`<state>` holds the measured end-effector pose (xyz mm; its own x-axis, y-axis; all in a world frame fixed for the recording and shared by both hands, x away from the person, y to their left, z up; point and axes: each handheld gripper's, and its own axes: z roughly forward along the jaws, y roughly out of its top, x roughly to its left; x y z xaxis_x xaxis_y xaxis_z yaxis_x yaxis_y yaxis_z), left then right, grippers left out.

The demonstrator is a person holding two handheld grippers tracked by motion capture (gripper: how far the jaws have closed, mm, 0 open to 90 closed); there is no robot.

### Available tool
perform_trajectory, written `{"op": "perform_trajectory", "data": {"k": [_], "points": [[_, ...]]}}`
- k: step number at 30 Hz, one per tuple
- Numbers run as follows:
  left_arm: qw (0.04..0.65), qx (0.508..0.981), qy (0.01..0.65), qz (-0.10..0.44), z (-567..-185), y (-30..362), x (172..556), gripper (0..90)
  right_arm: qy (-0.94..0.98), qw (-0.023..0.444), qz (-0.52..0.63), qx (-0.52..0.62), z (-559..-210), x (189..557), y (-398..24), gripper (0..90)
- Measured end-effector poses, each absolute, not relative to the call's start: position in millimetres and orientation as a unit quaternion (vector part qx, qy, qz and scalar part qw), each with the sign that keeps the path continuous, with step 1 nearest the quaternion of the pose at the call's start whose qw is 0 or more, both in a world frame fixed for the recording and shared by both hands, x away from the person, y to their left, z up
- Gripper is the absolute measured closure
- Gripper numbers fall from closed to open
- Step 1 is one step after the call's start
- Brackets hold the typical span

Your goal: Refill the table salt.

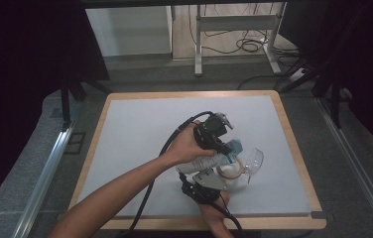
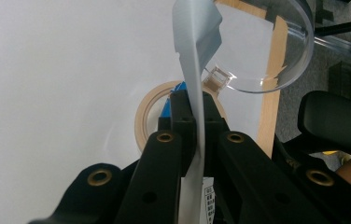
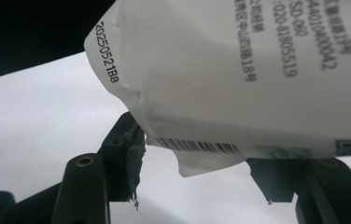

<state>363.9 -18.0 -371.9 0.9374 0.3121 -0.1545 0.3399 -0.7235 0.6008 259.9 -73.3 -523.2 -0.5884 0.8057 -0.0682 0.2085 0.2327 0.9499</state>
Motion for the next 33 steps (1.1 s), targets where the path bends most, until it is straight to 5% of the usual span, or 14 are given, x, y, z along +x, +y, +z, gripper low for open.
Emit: {"op": "perform_trajectory", "data": {"k": [33], "points": [[0.442, 0.867, 0.227, -0.024, -378, 33, 370, 89.8, 0.746, 0.286, 0.495, 0.342, -530, 243, -92, 40.4]]}}
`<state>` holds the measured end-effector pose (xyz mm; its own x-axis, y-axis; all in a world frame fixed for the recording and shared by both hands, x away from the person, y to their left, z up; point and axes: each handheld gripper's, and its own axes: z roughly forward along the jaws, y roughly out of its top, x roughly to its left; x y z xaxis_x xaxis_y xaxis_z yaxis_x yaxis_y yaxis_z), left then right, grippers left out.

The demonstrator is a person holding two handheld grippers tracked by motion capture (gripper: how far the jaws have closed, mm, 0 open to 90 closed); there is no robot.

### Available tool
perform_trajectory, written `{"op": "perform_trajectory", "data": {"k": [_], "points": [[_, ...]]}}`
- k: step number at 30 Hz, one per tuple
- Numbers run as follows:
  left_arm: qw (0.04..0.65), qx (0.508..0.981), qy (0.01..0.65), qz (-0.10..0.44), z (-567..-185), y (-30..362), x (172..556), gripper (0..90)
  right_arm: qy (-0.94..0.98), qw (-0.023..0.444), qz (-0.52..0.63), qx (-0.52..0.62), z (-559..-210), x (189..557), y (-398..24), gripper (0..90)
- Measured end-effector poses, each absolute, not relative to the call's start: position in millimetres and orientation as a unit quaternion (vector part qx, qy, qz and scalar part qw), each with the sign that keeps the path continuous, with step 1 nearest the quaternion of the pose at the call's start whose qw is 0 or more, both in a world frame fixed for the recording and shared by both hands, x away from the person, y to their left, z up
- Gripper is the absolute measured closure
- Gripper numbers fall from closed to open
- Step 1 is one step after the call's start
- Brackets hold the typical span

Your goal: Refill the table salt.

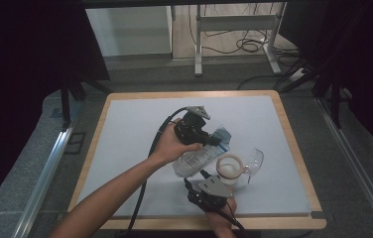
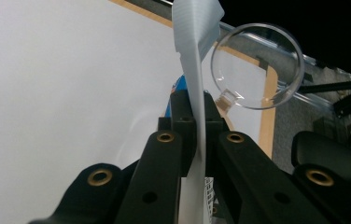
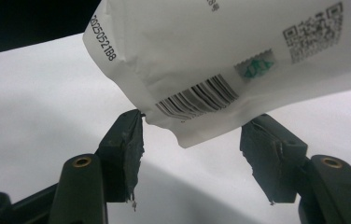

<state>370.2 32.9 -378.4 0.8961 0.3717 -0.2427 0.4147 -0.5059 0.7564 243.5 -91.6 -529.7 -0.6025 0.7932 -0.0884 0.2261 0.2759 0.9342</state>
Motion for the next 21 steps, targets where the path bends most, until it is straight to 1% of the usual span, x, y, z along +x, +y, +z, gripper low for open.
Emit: {"op": "perform_trajectory", "data": {"k": [11, 21], "points": [[0.46, 0.851, 0.253, -0.011, -387, 61, 378, 89.8, 0.751, 0.283, 0.494, 0.334, -533, 240, -96, 39.4], [0.476, 0.833, 0.282, 0.008, -392, 96, 382, 89.9, 0.751, 0.287, 0.495, 0.33, -532, 239, -97, 39.3]]}}
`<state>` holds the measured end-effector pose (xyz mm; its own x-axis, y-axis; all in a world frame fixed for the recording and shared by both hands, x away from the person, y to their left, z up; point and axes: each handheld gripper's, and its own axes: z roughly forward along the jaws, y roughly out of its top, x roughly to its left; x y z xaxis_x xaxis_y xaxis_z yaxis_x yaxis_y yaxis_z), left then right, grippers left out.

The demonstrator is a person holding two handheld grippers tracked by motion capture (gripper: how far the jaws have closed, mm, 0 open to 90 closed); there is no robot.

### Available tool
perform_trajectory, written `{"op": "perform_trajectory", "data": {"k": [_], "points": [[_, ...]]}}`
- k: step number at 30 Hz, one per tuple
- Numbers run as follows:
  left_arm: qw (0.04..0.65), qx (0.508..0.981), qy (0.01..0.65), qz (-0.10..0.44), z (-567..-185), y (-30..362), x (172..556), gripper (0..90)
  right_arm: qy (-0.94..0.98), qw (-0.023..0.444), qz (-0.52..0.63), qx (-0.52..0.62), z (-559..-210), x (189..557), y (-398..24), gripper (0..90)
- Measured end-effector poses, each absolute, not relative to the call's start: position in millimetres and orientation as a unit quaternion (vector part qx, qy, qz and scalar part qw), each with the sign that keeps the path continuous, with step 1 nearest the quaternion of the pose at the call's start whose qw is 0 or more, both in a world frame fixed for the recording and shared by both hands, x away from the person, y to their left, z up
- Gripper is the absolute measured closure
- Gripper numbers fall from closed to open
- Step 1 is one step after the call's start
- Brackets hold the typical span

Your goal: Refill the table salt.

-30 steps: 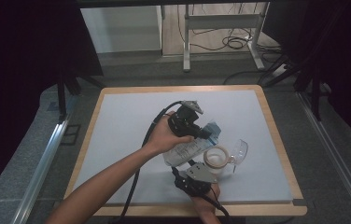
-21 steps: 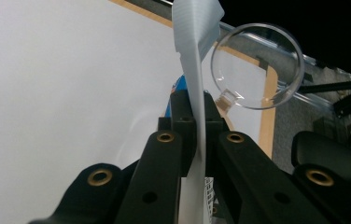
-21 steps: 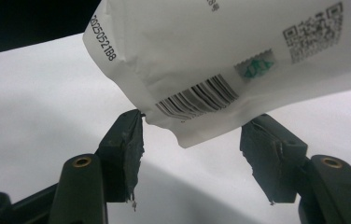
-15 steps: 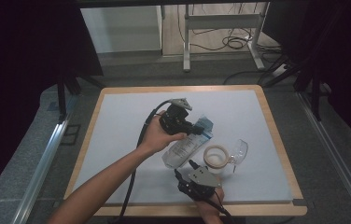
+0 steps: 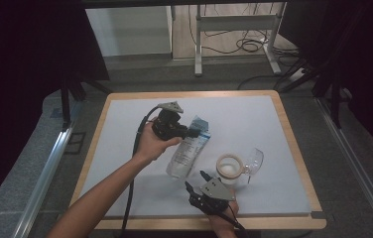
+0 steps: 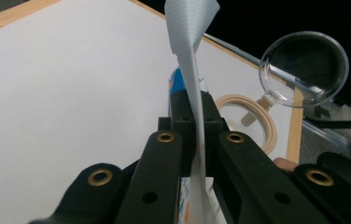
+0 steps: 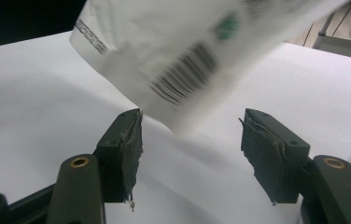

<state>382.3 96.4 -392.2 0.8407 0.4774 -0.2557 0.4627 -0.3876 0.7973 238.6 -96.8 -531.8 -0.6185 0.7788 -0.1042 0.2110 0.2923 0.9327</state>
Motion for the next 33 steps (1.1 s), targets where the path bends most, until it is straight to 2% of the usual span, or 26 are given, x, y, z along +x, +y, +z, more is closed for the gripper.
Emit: {"op": "perform_trajectory", "data": {"k": [17, 33], "points": [[0.511, 0.788, 0.339, 0.052, -391, 165, 394, 90.0, 0.751, 0.289, 0.492, 0.334, -533, 239, -101, 39.2], [0.52, 0.759, 0.382, 0.083, -413, 200, 412, 90.0, 0.752, 0.289, 0.489, 0.335, -535, 241, -102, 39.2]]}}
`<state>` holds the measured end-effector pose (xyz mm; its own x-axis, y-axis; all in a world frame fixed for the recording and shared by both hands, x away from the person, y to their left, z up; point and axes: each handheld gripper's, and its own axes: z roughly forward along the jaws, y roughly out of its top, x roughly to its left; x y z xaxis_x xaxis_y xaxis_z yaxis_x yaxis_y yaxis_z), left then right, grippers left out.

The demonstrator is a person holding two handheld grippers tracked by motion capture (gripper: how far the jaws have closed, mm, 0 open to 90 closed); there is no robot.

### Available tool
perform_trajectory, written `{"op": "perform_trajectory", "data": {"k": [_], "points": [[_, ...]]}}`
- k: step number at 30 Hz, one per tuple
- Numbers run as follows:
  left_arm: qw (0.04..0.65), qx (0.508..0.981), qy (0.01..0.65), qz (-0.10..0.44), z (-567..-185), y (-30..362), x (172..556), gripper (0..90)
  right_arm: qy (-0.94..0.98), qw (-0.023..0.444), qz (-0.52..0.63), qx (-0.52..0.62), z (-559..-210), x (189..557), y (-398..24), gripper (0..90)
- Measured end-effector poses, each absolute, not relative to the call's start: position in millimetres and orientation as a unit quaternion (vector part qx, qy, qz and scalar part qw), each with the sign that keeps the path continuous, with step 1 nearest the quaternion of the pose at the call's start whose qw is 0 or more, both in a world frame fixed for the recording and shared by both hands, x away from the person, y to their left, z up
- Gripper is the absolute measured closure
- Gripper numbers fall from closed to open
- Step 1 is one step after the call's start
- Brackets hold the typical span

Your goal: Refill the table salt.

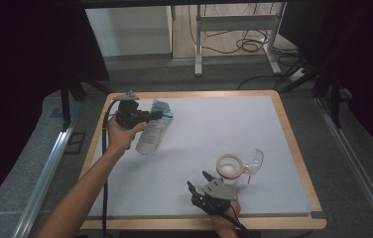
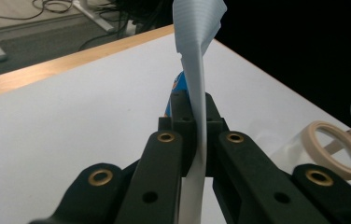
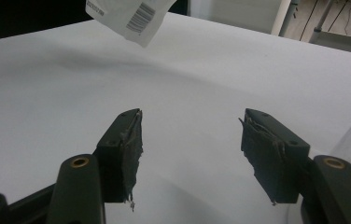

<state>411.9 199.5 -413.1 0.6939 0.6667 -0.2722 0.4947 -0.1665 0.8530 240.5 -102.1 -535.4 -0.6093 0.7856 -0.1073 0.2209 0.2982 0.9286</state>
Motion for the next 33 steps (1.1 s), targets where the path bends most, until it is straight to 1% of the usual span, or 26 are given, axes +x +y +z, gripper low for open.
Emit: {"op": "perform_trajectory", "data": {"k": [10, 16, 30, 33], "points": [[0.52, 0.752, 0.395, 0.088, -434, 218, 410, 89.8, 0.753, 0.287, 0.488, 0.336, -536, 241, -102, 39.2], [0.534, 0.741, 0.398, 0.09, -442, 234, 398, 89.5, 0.752, 0.288, 0.489, 0.335, -536, 241, -102, 39.2], [0.528, 0.752, 0.381, 0.104, -449, 255, 364, 86.8, 0.749, 0.289, 0.489, 0.341, -535, 241, -108, 39.2], [0.531, 0.745, 0.391, 0.103, -452, 261, 358, 85.8, 0.748, 0.29, 0.489, 0.342, -535, 240, -110, 39.2]]}}
